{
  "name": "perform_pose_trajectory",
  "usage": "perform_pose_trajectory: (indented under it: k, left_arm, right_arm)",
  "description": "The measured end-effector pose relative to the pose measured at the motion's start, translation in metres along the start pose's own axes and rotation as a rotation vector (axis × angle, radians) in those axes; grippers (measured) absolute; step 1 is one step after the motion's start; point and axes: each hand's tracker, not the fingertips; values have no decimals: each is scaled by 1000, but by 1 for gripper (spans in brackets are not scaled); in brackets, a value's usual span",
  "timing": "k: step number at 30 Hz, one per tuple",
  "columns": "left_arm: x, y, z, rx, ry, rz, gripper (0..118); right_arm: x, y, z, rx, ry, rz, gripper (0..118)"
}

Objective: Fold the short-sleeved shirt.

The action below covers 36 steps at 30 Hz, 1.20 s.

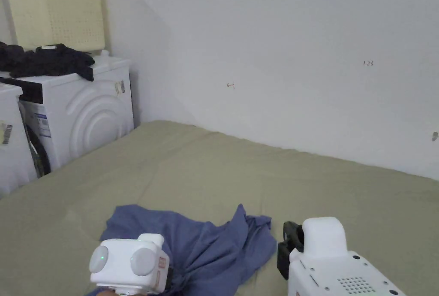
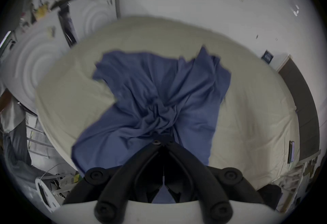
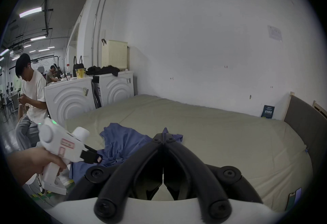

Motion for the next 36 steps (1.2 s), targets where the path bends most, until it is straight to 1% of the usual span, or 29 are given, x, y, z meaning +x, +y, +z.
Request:
perform_pose_trajectory:
  k: [3, 4, 5, 6, 7, 8, 10, 14, 15, 16, 17, 18, 19, 20, 21, 22, 26, 28, 30, 33, 36]
  left_arm:
    - [2, 11, -33, -51, 43, -12, 0]
    - [9, 9, -28, -41, 73, -33, 6]
    - [12, 10, -27, -15, 80, -50, 30]
    - [16, 13, -25, 18, 73, -68, 71]
    - [20, 15, -24, 53, 73, -84, 107]
    - [22, 16, -22, 65, 73, -93, 108]
    - [29, 17, -23, 93, 46, -108, 108]
    - [40, 21, -44, 47, 67, -123, 107]
    - [42, 18, -52, 30, 85, -133, 107]
    - [31, 24, -73, 12, 134, -141, 106]
    - [29, 23, -82, -12, 192, -149, 100]
    - [26, 21, -90, -44, 242, -161, 84]
    - [22, 19, -95, -68, 245, -179, 48]
    - [12, 20, -99, -84, 177, -172, 36]
    - [6, 22, -94, -50, 71, -90, 26]
    - [3, 25, -89, -18, 113, -55, 12]
    - [1, 28, -94, -1, 105, -84, 11]
    - [12, 31, -76, 94, 65, -108, 11]
    - [30, 42, -51, 196, 9, -97, 11]
    - [75, 64, -8, 266, -87, -140, 11]
    - [143, 81, 32, 354, -155, -253, 10]
  right_arm:
    - [7, -12, -27, -50, -4, 4, 0]
    - [10, -16, -35, -67, -4, 11, 0]
    - [12, -19, -40, -80, -3, 16, 0]
    - [12, -22, -45, -91, -4, 20, 1]
    - [13, -25, -48, -95, -7, 24, 1]
    - [13, -28, -51, -97, -12, 27, 1]
    - [15, -33, -53, -104, -13, 23, 1]
    - [18, -41, -59, -125, -13, 23, 1]
    - [19, -42, -59, -129, -13, 28, 1]
    - [21, -44, -59, -131, -14, 29, 1]
    - [23, -45, -59, -133, -14, 29, 1]
    - [26, -47, -57, -134, -12, 29, 1]
    - [28, -48, -57, -138, -12, 32, 1]
    - [30, -50, -56, -142, -18, 41, 1]
    - [32, -51, -55, -144, -28, 48, 1]
    - [36, -52, -53, -145, -34, 48, 1]
    - [53, -57, -40, -149, -52, 0, 1]
    - [62, -59, -30, -146, -67, -13, 1]
    - [71, -62, -18, -141, -81, -29, 1]
    - [86, -67, 1, -138, -103, -69, 1]
    - [105, -70, 23, -128, -130, -100, 1]
